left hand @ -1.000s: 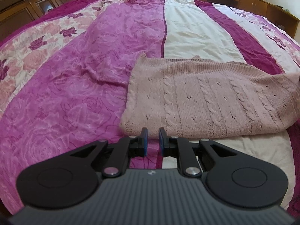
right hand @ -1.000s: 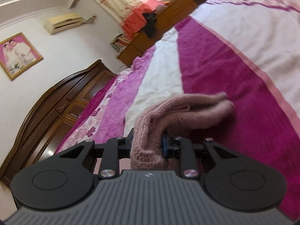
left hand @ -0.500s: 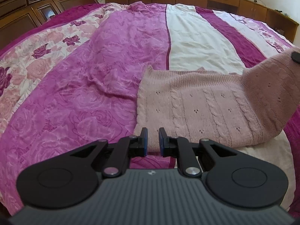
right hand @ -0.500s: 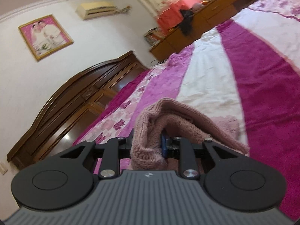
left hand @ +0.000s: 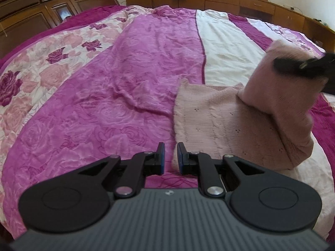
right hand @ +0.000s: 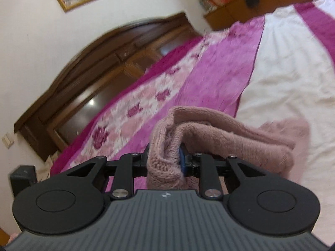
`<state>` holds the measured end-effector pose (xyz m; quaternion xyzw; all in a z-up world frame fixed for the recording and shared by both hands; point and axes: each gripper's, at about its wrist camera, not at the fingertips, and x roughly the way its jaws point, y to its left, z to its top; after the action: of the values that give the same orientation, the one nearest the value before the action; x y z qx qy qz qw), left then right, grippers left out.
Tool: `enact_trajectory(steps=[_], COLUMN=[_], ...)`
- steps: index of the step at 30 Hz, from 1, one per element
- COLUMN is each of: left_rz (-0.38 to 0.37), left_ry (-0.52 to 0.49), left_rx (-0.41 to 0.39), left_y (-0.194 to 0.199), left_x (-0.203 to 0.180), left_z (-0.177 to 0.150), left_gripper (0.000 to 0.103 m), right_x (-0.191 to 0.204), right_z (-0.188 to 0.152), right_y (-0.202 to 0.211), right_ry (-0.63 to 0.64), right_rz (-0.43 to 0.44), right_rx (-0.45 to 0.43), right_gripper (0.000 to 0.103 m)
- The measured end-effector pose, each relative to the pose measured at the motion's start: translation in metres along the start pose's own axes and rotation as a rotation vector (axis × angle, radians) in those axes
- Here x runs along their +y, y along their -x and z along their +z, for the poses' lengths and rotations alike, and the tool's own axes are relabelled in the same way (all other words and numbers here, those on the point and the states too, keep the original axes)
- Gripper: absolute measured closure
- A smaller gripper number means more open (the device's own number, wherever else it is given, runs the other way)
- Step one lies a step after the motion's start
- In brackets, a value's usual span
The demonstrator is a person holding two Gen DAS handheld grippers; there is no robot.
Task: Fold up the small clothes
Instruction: 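Lift the gripped edge with the right tool and fold it across the cardigan, then open the right tool to release the edge onto the cardigan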
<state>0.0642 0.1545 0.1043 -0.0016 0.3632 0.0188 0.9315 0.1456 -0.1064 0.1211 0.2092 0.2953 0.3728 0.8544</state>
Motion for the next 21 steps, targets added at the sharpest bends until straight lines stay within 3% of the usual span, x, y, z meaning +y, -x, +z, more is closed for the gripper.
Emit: enact_trajectory(steps=[12,14,18,21], left_rz=[0.032,0.029,0.018,0.000], left_ry=[0.042,0.046,0.024,0.000], left_rx=[0.004,0.005,-0.008,-0.032], left_y=[-0.009,-0.012,-0.012,-0.009], left_x=[0.029,0.031,0.026,0.019], left_z=[-0.001,0.000,0.006,0.014], left_gripper=[0.088,0.088,0.088,0.088], right_x=[0.014,0.013,0.015,0.023], right_z=[-0.052,-0.062,-0.070,-0.076], right_y=[-0.106,-0.111,-0.100,-0.082], right_ry=[0.050,0.043,0.015,0.025], right_rz=[-0.007,-0.023,-0.015,-0.023], right_rx=[0.226,0.224,0.169,0.142], right_gripper=[0.075,0.074,0.051,0.048])
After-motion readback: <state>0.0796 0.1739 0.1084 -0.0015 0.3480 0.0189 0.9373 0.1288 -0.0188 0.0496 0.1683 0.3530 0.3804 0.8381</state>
